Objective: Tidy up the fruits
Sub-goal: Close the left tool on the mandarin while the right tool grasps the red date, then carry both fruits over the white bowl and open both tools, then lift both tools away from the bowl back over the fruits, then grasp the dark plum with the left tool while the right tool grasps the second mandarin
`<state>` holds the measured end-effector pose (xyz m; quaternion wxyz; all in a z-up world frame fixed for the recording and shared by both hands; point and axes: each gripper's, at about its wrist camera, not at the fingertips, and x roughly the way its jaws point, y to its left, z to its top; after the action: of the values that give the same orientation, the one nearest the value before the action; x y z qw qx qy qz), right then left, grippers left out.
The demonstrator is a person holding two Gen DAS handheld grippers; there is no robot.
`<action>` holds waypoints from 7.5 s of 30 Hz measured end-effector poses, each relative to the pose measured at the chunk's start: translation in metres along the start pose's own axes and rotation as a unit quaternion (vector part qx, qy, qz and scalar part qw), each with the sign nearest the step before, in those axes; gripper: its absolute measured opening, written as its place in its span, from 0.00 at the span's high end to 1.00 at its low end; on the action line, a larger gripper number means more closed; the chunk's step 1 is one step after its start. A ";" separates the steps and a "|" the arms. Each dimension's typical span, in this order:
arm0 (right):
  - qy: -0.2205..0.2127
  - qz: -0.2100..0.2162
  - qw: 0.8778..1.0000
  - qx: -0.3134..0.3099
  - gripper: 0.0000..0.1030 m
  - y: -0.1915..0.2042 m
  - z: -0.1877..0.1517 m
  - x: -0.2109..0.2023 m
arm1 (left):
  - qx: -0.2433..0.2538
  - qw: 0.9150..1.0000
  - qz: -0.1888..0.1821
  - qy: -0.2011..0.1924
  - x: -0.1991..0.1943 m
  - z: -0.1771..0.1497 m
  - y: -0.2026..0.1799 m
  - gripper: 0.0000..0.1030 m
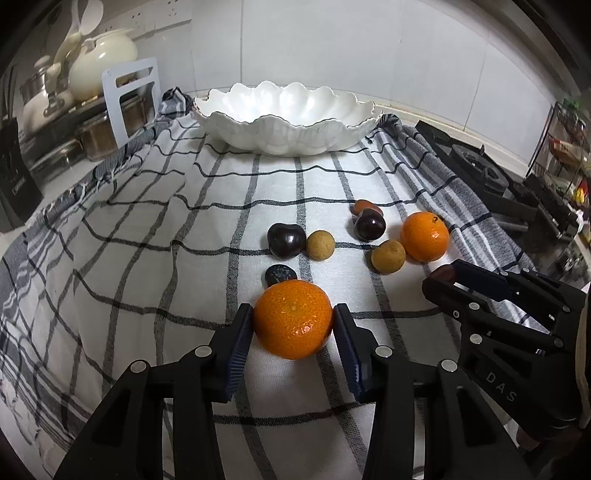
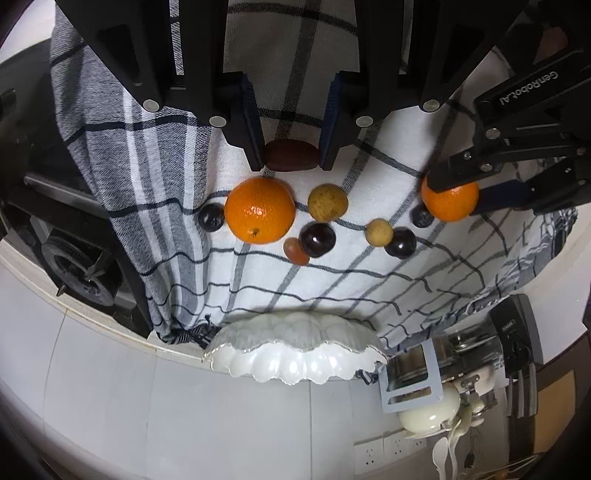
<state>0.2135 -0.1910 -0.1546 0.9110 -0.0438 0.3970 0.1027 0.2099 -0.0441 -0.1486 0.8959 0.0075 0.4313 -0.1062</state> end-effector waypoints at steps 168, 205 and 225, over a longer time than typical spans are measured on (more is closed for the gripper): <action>-0.054 -0.036 0.998 -0.006 0.38 -0.018 0.041 -0.031 | 0.095 0.991 0.045 -0.077 -0.054 0.038 -0.004 0.23; 0.014 -0.008 0.999 0.050 0.45 -0.034 0.029 0.036 | 0.042 0.999 0.005 0.029 0.029 0.024 0.005 0.70; 0.015 -0.002 0.998 0.054 0.54 -0.033 0.027 0.034 | 0.035 0.999 0.009 0.014 0.021 0.025 0.007 0.78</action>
<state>0.2627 -0.2136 -0.1615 0.9060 0.0031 0.4159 0.0788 0.2433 -0.0435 -0.1498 0.8899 0.0443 0.4397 -0.1127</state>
